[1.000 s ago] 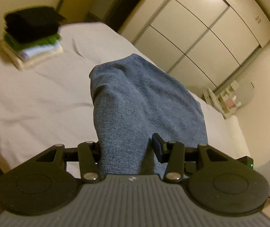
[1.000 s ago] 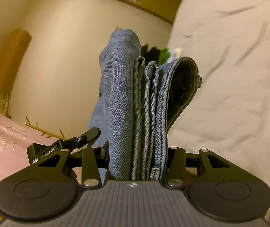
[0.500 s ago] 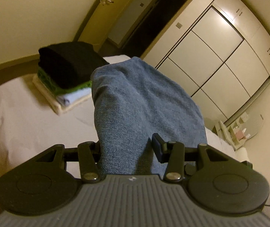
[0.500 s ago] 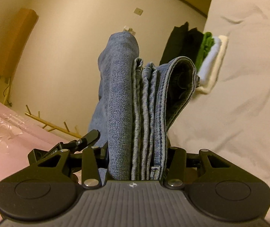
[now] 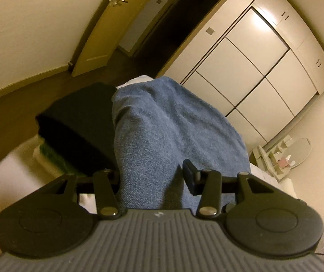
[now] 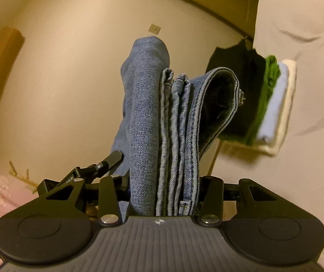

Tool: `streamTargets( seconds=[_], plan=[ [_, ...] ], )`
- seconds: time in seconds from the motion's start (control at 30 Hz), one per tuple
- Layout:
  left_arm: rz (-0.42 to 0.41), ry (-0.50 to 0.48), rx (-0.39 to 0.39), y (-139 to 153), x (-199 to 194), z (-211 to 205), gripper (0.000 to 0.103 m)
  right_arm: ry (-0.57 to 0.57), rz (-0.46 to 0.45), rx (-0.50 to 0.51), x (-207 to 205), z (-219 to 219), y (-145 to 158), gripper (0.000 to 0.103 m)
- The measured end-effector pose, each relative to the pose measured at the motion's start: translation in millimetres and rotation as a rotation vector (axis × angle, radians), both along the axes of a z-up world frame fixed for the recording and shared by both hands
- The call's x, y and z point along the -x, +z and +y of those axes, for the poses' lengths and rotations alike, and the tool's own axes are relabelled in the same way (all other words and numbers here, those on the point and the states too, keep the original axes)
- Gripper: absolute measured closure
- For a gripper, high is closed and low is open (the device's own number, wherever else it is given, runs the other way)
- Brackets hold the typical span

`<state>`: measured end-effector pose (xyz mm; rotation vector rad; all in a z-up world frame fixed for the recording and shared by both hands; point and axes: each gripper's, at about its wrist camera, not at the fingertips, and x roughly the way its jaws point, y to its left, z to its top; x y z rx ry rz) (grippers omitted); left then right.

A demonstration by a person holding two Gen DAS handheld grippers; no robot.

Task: Fold clothes
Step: 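Carry the folded jeans with both tools to the stack of folded clothes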

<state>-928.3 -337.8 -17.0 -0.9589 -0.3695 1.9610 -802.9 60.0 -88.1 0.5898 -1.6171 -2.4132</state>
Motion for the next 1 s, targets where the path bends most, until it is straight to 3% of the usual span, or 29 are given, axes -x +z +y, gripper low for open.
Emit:
streamTargets(
  seconds=[0.2,0.53,0.77,0.9,1.0],
  plan=[
    [0.012,-0.098,0.008,-0.1,102.6,26.1,0.061,-0.105,0.000,0.008,74.1,10.3,-1.7,0.058],
    [-0.039,-0.264,0.054,-40.0,257.0,82.3,0.061,-0.310,-0.056,0.014,175.4,18.5,-37.0,0.059],
    [-0.069,-0.348,0.043,-68.8,305.9,117.2,0.061,-0.409,-0.107,-0.015,213.3,26.9,-60.6,0.059],
    [-0.080,-0.377,0.038,-84.3,305.2,123.2,0.060,-0.448,-0.131,-0.039,220.9,35.9,-68.8,0.059],
    [-0.082,-0.398,0.084,-101.2,306.3,130.7,0.060,-0.475,-0.169,-0.036,223.1,40.8,-78.0,0.059]
  ],
)
